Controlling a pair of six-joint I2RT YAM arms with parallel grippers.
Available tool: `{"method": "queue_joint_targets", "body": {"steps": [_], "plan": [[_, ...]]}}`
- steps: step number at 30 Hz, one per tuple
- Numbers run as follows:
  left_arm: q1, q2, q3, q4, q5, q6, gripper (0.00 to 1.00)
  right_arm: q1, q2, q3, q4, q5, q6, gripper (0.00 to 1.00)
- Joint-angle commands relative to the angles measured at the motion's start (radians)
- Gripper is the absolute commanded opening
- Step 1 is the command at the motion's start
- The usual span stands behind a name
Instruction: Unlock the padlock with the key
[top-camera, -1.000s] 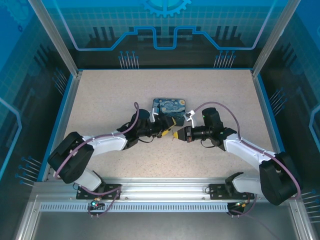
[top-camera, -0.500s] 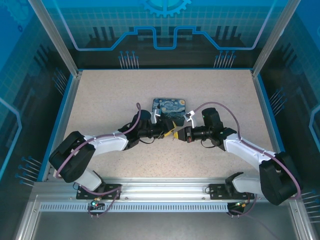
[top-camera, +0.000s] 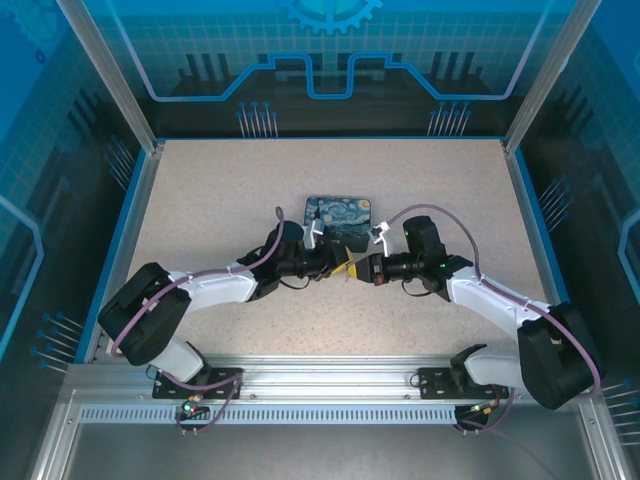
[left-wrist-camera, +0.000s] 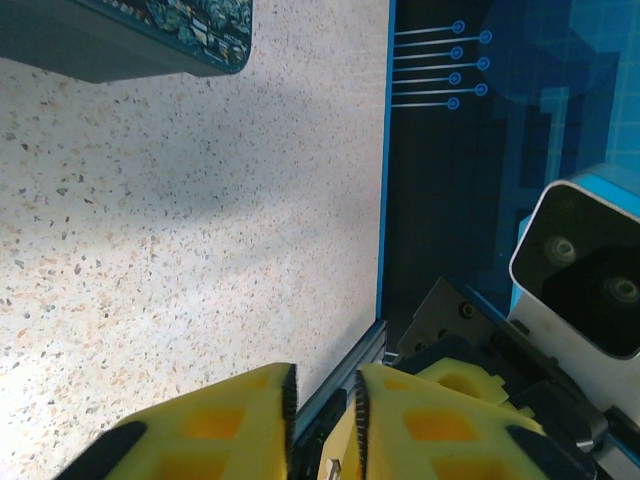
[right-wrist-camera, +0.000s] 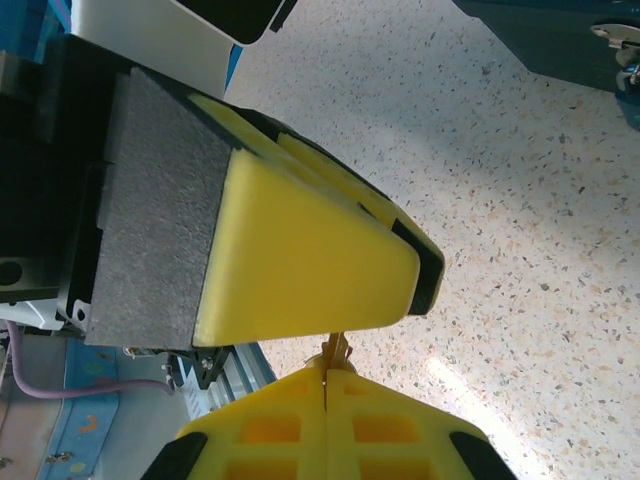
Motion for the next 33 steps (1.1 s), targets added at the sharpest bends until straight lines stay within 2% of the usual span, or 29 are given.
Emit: {"method": "queue_joint_targets", "body": {"steps": [1, 2, 5, 8, 10, 13, 15, 16, 17, 21, 24, 29, 33], "plan": [[-0.012, 0.011, 0.026, -0.014, 0.024, 0.033, 0.18, -0.004, 0.016, 0.024, -0.009, 0.005, -0.013, 0.00], [-0.011, 0.014, 0.027, -0.016, 0.024, 0.033, 0.15, -0.006, 0.016, 0.023, -0.009, 0.007, -0.013, 0.00], [-0.014, 0.018, 0.031, -0.023, 0.025, 0.040, 0.00, -0.005, 0.015, 0.021, -0.009, 0.010, -0.011, 0.00], [-0.013, 0.011, 0.031, -0.029, 0.014, 0.047, 0.00, -0.012, 0.000, 0.025, -0.038, 0.024, -0.017, 0.00], [-0.009, -0.007, 0.027, -0.048, -0.016, 0.071, 0.00, -0.035, -0.039, 0.024, -0.078, 0.042, -0.020, 0.20], [0.006, -0.054, 0.027, -0.068, -0.057, 0.105, 0.00, -0.080, -0.126, 0.015, -0.136, 0.081, -0.007, 0.58], [0.015, -0.089, 0.030, -0.083, -0.084, 0.131, 0.00, -0.101, -0.174, 0.027, -0.189, 0.107, -0.005, 0.76], [0.020, -0.106, 0.037, -0.095, -0.099, 0.148, 0.00, -0.108, -0.191, 0.039, -0.220, 0.123, -0.004, 0.93], [0.024, -0.122, 0.044, -0.110, -0.111, 0.164, 0.00, -0.113, -0.201, 0.052, -0.242, 0.142, -0.001, 1.00], [0.035, -0.180, 0.075, -0.154, -0.179, 0.234, 0.00, -0.120, -0.211, 0.095, -0.275, 0.261, 0.044, 1.00], [0.037, -0.222, 0.074, -0.149, -0.284, 0.260, 0.00, -0.127, -0.202, 0.086, -0.191, 0.350, 0.152, 1.00], [0.037, -0.243, 0.070, -0.074, -0.420, 0.252, 0.00, -0.149, -0.098, 0.089, 0.074, 0.281, 0.382, 1.00], [0.036, -0.226, 0.074, -0.023, -0.506, 0.192, 0.00, -0.124, 0.007, 0.079, 0.378, 0.249, 0.575, 1.00]]}}
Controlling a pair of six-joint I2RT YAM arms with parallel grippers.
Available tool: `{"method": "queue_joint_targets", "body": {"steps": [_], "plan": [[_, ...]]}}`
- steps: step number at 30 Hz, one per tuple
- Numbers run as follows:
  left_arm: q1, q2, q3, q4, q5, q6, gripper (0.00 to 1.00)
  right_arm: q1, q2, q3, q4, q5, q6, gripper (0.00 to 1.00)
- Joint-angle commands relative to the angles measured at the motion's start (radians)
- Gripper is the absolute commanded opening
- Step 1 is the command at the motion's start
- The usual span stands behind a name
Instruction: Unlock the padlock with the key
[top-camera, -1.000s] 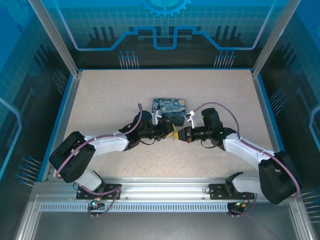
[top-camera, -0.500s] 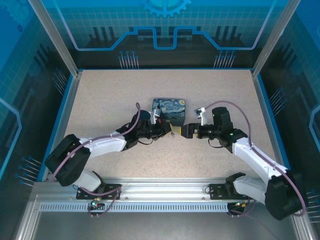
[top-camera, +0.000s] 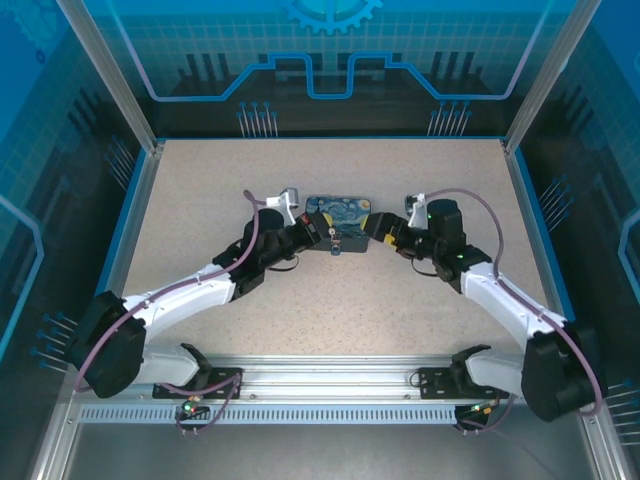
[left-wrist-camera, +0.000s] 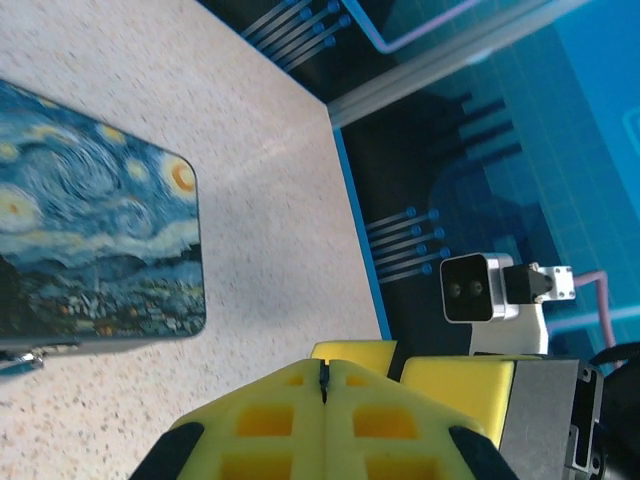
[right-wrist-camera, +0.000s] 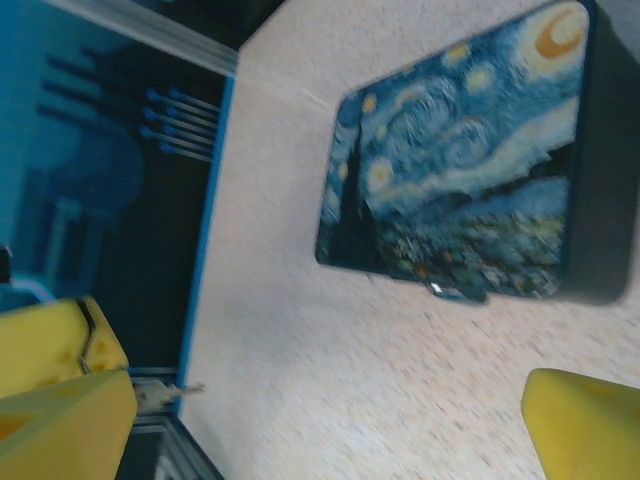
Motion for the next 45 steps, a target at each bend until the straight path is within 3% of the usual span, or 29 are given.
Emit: {"method": "queue_joint_targets", "body": {"steps": [1, 13, 25, 37, 45], "plan": [[0.007, 0.006, 0.019, 0.097, -0.134, -0.043, 0.00, 0.022, 0.066, 0.011, 0.323, -0.016, 0.219, 0.99], [-0.032, 0.050, -0.027, 0.325, -0.339, -0.104, 0.00, 0.155, 0.230, 0.072, 0.662, 0.067, 0.375, 0.64], [-0.045, 0.051, -0.034, 0.341, -0.417, -0.144, 0.00, 0.247, 0.321, 0.114, 0.763, 0.083, 0.415, 0.49], [-0.049, 0.079, -0.025, 0.350, -0.411, -0.161, 0.00, 0.250, 0.325, 0.085, 0.798, 0.059, 0.417, 0.31], [-0.053, 0.089, -0.013, 0.350, -0.415, -0.156, 0.00, 0.250, 0.339, 0.085, 0.814, 0.046, 0.426, 0.24]]}}
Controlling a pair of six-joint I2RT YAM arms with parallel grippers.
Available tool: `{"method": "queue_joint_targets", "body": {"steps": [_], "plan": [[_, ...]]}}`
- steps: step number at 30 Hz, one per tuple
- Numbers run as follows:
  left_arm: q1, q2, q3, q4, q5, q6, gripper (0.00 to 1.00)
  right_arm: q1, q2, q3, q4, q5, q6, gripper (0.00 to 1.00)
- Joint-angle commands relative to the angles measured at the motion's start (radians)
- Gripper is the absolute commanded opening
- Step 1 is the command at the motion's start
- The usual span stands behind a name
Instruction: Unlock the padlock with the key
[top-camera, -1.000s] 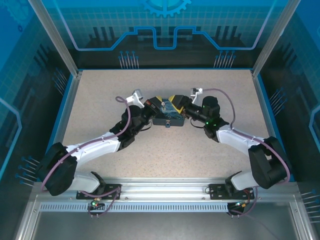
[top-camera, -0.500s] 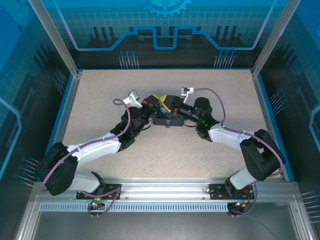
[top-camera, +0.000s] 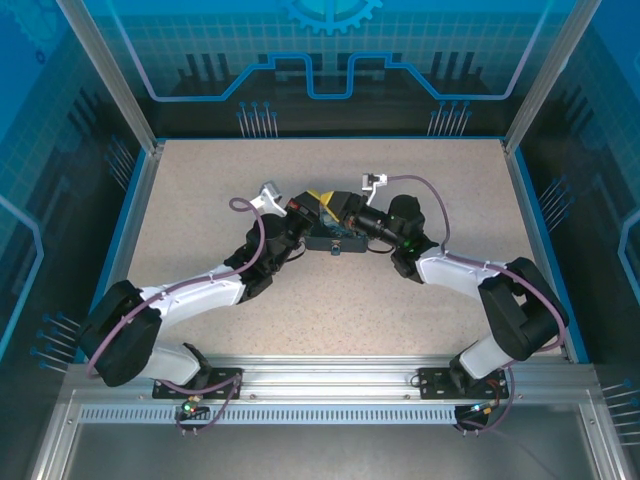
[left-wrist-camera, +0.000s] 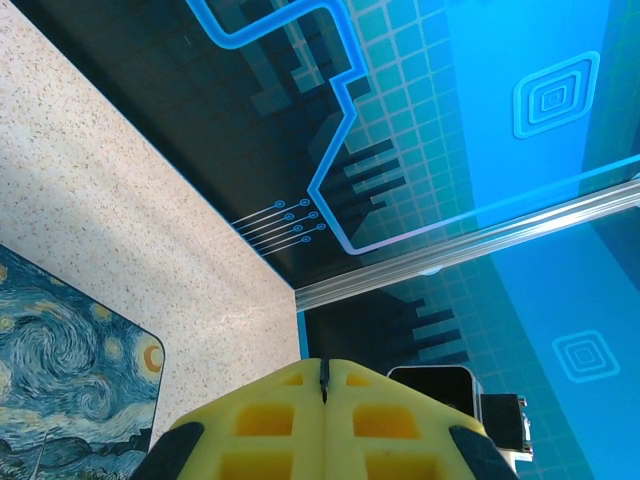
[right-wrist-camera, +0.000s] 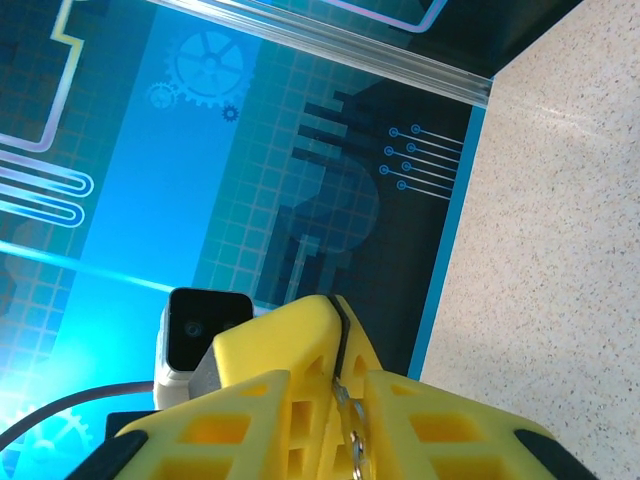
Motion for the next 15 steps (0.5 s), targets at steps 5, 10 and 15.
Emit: {"method": "queue_joint_targets", "body": {"steps": [5, 10, 15], "plan": [[-0.014, 0.015, 0.018, 0.045, -0.028, 0.000, 0.00, 0.010, 0.014, -0.014, 0.055, -0.011, 0.006, 0.23], [-0.015, 0.015, 0.026, 0.039, -0.030, 0.005, 0.00, 0.010, 0.008, -0.027, 0.060, -0.016, 0.007, 0.22], [-0.015, 0.016, 0.027, 0.038, -0.030, 0.009, 0.00, 0.010, -0.009, -0.042, 0.057, -0.021, 0.002, 0.22]]}}
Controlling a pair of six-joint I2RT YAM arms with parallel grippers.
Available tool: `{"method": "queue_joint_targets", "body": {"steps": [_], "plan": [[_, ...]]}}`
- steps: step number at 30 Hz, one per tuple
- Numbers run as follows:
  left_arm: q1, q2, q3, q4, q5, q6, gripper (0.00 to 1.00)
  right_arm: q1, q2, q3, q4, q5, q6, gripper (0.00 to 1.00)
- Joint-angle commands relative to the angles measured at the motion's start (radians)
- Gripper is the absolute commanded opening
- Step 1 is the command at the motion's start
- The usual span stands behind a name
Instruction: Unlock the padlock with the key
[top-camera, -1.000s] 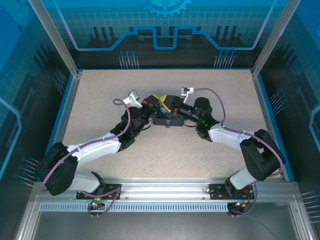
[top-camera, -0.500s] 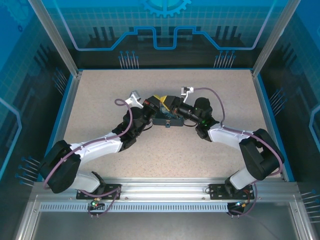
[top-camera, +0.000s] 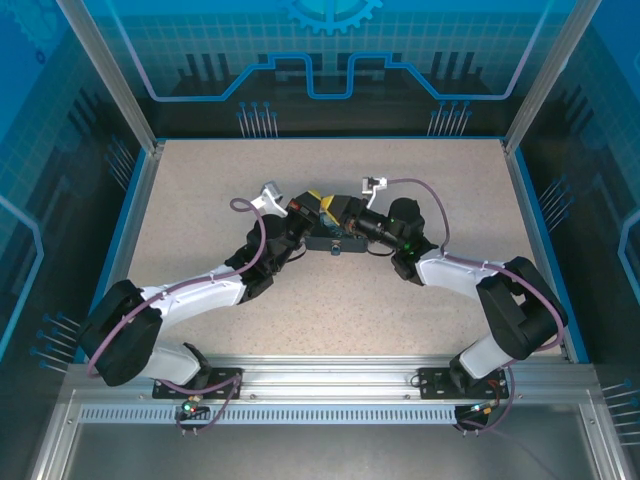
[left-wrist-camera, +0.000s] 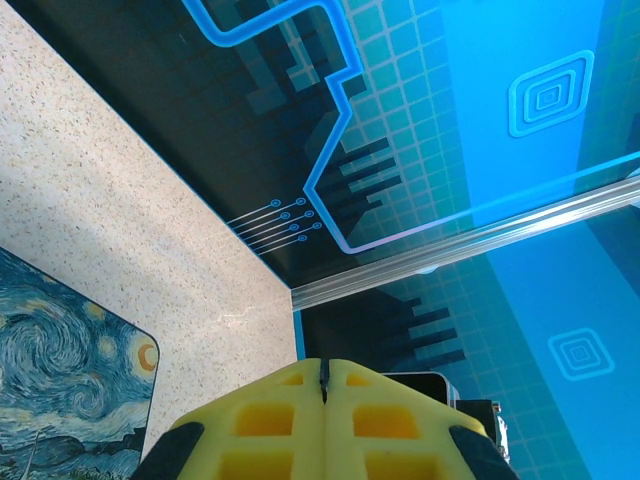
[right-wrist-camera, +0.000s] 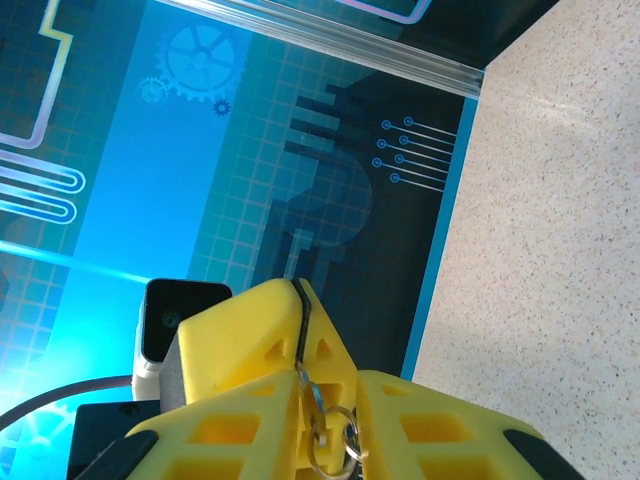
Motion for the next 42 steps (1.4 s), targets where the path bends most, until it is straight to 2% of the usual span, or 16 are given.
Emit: {"method": "queue_joint_targets", "body": {"steps": [1, 7, 16, 42], "plan": [[-0.010, 0.013, 0.026, 0.029, -0.025, 0.011, 0.00, 0.010, -0.016, -0.016, 0.040, -0.016, -0.002, 0.22], [-0.010, 0.016, 0.026, 0.030, -0.025, 0.011, 0.00, 0.010, -0.014, -0.010, 0.036, -0.022, -0.004, 0.16], [-0.015, 0.019, 0.023, 0.030, -0.028, 0.010, 0.00, 0.008, -0.016, -0.004, 0.030, -0.024, -0.007, 0.00], [-0.070, -0.018, -0.062, 0.044, -0.110, -0.011, 0.00, -0.024, -0.035, -0.038, 0.010, 0.023, 0.005, 0.00]]}}
